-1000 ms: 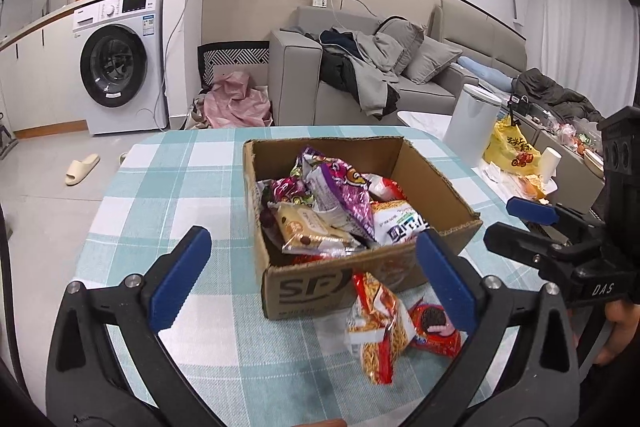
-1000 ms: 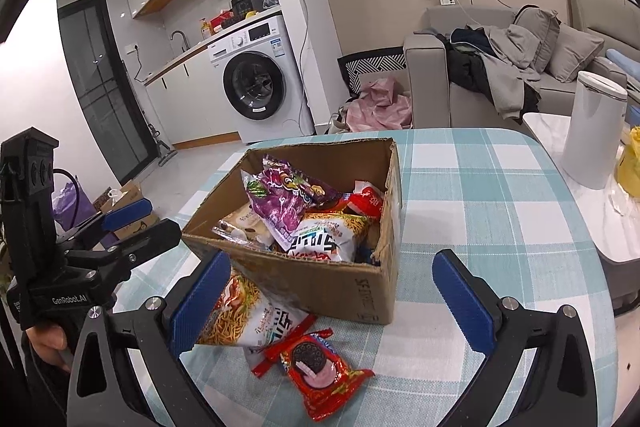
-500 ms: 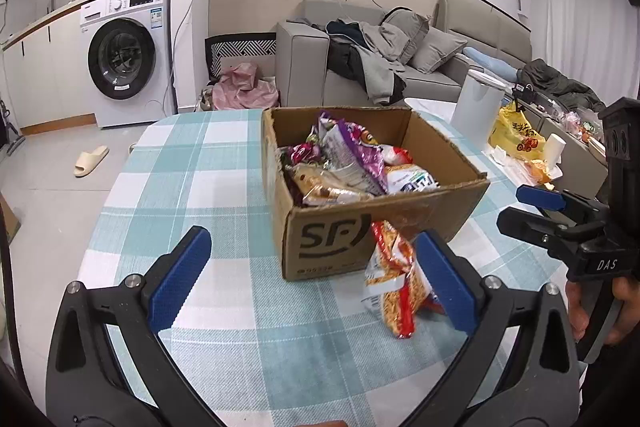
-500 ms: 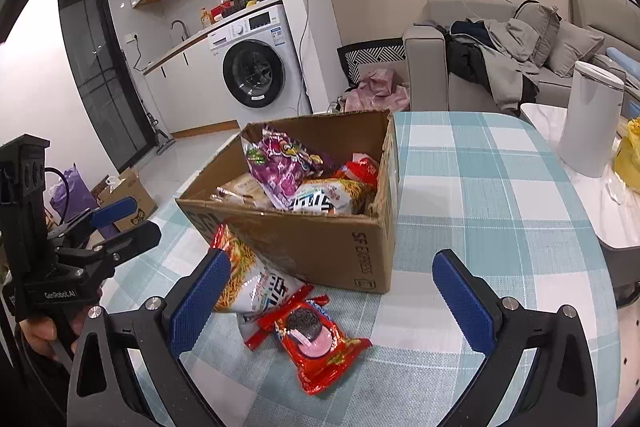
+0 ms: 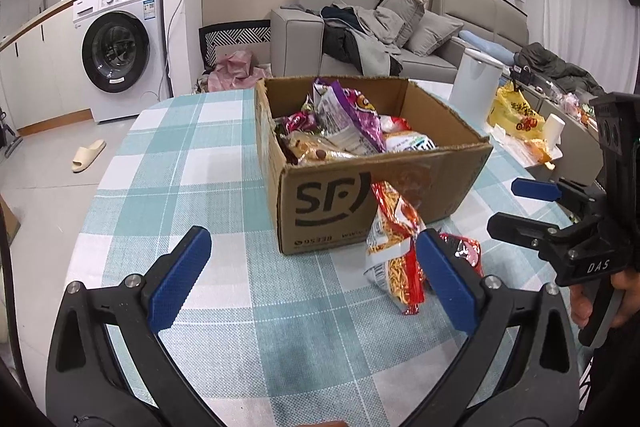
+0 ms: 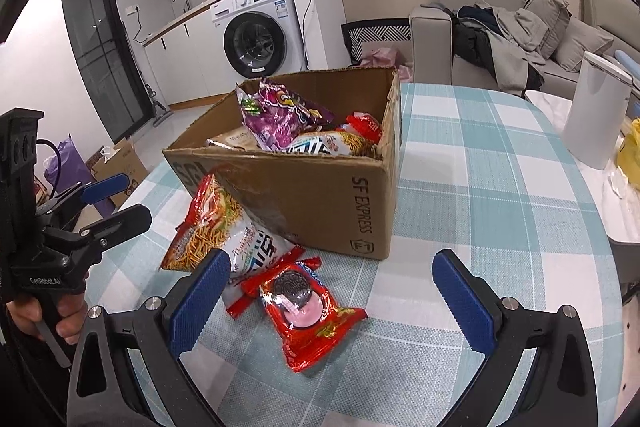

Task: Organize snacks
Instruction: 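Withdraw both tools from the box toward the noodle bag and cookie pack, then grasp the red noodle snack bag with the left tool while the right tool grasps the red cookie pack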

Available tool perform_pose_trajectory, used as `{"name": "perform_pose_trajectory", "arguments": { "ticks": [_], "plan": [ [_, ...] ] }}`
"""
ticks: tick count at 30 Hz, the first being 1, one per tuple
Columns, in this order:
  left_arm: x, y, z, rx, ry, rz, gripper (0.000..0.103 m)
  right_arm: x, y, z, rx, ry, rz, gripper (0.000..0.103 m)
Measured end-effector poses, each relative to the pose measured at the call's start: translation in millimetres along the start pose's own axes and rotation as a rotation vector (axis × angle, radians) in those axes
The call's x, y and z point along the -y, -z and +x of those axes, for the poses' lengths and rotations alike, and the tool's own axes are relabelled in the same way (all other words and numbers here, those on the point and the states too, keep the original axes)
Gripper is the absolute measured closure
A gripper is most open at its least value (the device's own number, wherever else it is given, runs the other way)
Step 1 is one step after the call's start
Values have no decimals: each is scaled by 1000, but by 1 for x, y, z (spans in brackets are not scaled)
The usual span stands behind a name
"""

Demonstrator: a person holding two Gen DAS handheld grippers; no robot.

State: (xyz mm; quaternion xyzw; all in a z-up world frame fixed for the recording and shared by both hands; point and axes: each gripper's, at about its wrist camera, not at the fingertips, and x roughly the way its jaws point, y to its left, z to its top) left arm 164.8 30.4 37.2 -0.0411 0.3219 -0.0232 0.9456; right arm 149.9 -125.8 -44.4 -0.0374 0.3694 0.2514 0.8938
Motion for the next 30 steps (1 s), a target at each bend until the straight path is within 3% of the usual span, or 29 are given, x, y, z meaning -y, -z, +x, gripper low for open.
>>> {"name": "perform_pose_trajectory", "arguments": {
  "ticks": [17, 30],
  "plan": [
    [7, 13, 24, -65, 42, 21, 1, -5, 22, 43, -172, 25, -43, 0],
    [12, 15, 26, -77, 74, 34, 1, -14, 30, 52, -194, 23, -86, 4]
  ]
}}
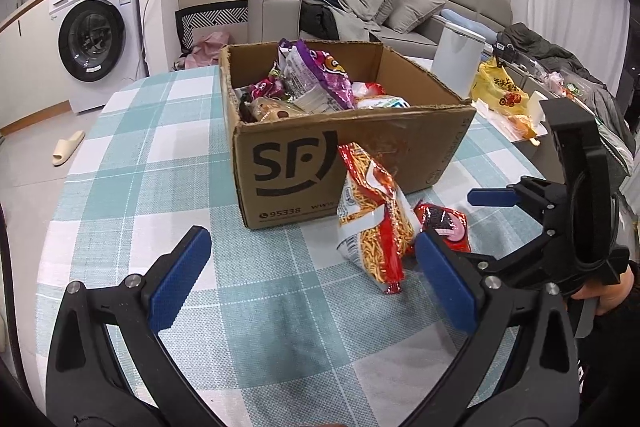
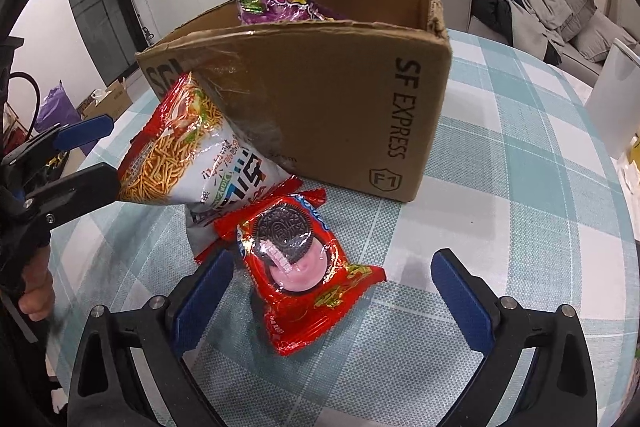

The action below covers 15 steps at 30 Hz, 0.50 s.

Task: Organize snacks
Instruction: 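Grasp the red noodle snack bag with the left tool while the right tool grasps the red cookie pack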

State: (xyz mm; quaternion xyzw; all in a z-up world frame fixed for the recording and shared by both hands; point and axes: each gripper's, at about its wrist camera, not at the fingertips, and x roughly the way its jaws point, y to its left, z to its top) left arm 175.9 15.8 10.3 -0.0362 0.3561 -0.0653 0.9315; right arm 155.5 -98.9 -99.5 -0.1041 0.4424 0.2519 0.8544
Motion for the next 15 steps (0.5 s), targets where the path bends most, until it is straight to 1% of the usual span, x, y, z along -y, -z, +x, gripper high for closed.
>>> {"name": "perform_pose_trajectory", "arguments": {
  "ticks": [1, 2, 3, 4, 8, 10, 13, 14, 15],
  "plan": [
    [1, 0, 0, -2, 0, 1, 1, -1, 0, 1, -2, -1, -4, 7],
    [1, 1, 1, -3, 0, 2, 1, -1, 1, 2, -4, -3, -9, 14],
    [2, 1, 1, -4, 1, 2, 1, -2, 1, 3, -7, -11, -13, 18],
    [2, 1, 1, -5, 3, 2, 1, -3, 1, 4, -6, -13, -20, 18],
    [2, 1, 2, -6, 3, 0, 1, -9, 2, 4, 1, -22, -51, 31],
    [1, 1, 3, -9, 4, -4, 1, -10, 2, 4, 5, -20, -57, 34],
    [1, 2, 4, -10, 3, -5, 1, -12, 2, 3, 12, -29, -66, 44],
    [0, 2, 5, -11, 4, -6, 1, -12, 2, 3, 15, -33, -68, 50],
    [0, 2, 5, -10, 5, -7, 1, -13, 2, 2, 19, -37, -74, 53]
  ]
}}
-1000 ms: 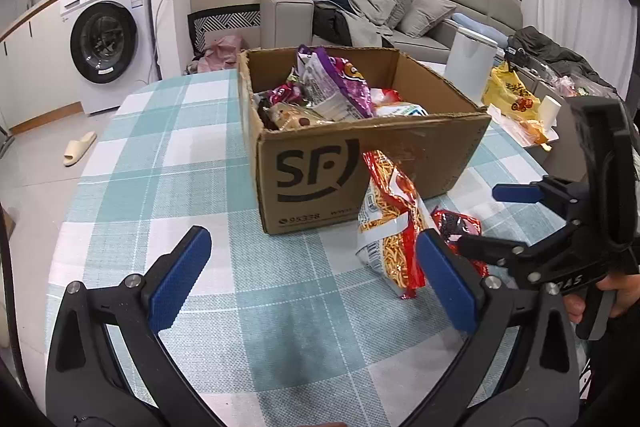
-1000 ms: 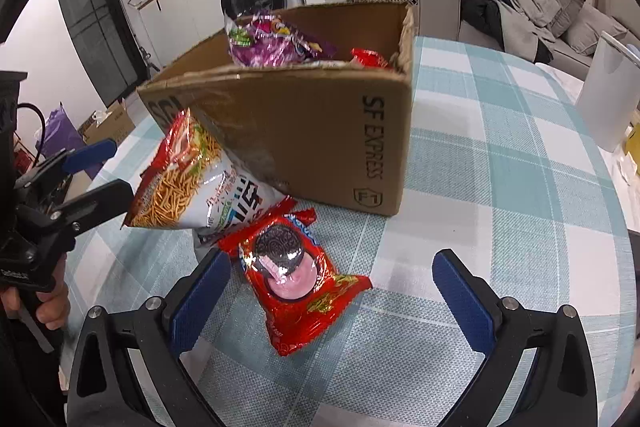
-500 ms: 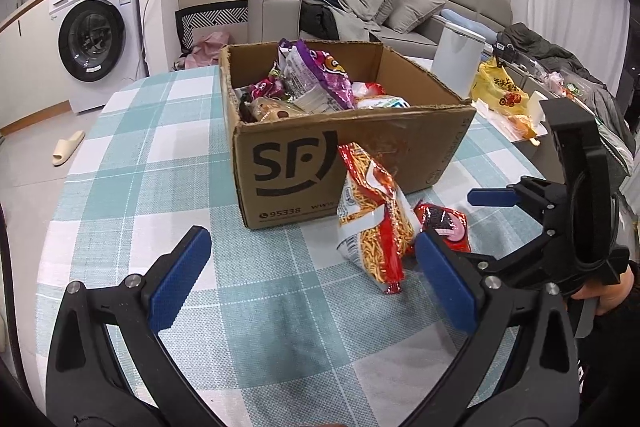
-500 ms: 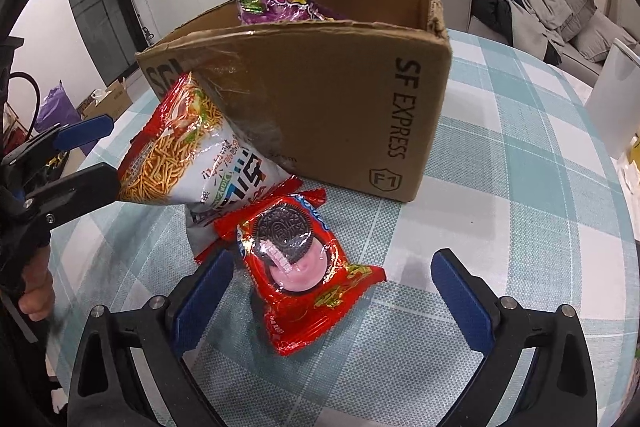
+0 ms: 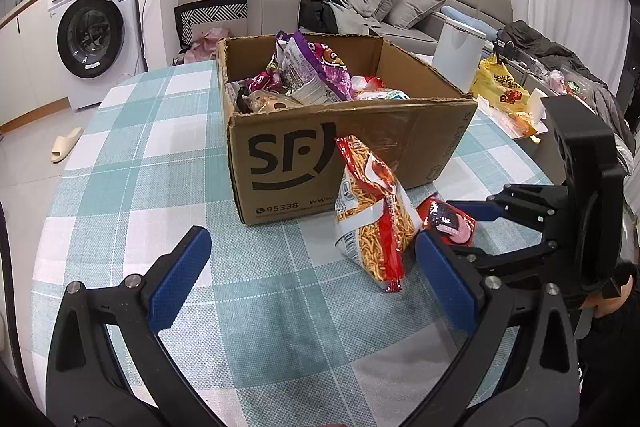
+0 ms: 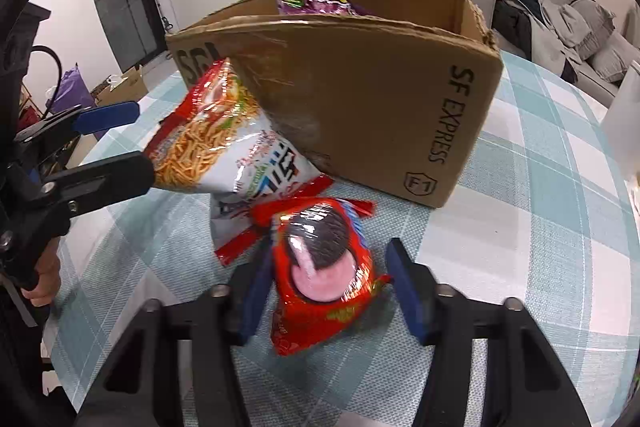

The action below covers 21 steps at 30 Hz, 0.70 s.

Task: Organize snacks
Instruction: 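Grasp the red noodle snack bag with the left tool while the right tool grasps the red cookie pack, then lift the noodle bag with the left tool while the right tool lifts the cookie pack over the box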

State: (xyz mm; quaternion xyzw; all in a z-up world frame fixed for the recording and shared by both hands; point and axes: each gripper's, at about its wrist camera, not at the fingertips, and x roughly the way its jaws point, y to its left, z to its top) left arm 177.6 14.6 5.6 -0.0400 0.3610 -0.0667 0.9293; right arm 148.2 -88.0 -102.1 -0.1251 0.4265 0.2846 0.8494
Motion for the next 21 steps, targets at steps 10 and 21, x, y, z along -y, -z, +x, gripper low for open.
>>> {"name": "perform_pose_trajectory", "arguments": {
  "ticks": [10, 21],
  "plan": [
    [5, 1, 5, -12, 11, 0, 1, 0, 1, -12, 25, 4, -30, 57],
    [19, -3, 24, -45, 36, -25, 2, 27, 0, -30, 47, 26, 18, 57]
  ]
}}
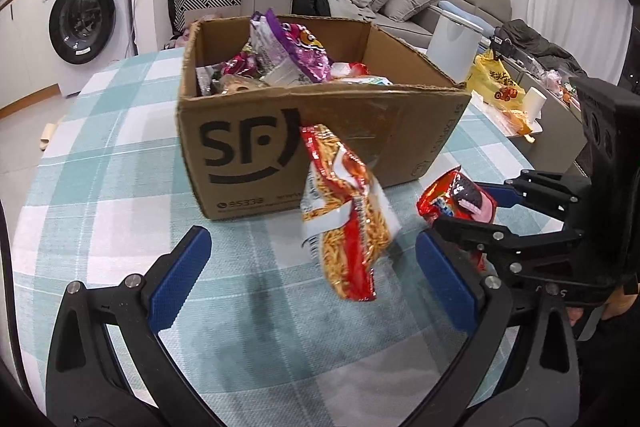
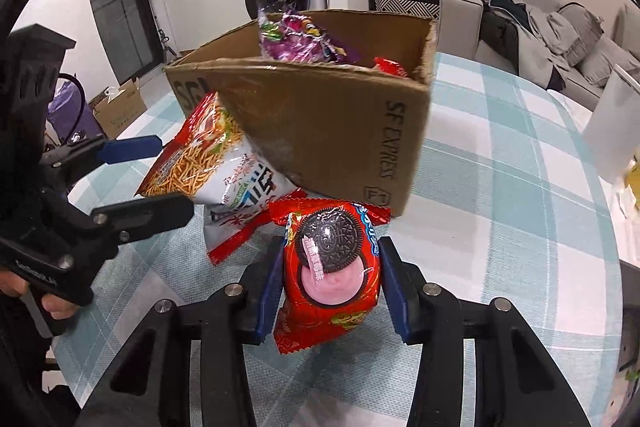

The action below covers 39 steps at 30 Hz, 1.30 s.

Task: Organize snacks
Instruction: 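Lift the noodle bag with the left tool while the right tool lifts the cookie pack over the box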

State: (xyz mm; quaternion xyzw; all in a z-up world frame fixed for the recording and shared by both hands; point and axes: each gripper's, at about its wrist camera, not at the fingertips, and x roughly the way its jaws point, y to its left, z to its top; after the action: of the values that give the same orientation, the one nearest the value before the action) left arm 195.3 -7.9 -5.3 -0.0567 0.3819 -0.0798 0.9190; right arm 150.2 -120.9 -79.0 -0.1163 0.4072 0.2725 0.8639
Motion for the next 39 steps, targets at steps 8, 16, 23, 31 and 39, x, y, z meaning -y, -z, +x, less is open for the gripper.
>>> {"name": "perform_pose_trajectory", "arguments": {
  "ticks": [8, 16, 23, 31, 39],
  "plan": [
    [11, -6, 17, -35, 56, -3, 12, 8, -1, -12, 20, 2, 10, 57],
    [19, -7, 36, -71, 79, -26, 48, 3, -1, -17, 33, 4, 12, 57],
    [22, -4, 35, -54, 94, -16, 58, 1, -1, -20, 41, 4, 11, 57],
    [13, 4, 22, -38, 101, -16, 63, -3, -2, -25, 56, -10, 8, 57],
    [10, 9, 3, -7, 99, -4, 66, -9, -5, -33, 81, -26, 0, 57]
  ]
}}
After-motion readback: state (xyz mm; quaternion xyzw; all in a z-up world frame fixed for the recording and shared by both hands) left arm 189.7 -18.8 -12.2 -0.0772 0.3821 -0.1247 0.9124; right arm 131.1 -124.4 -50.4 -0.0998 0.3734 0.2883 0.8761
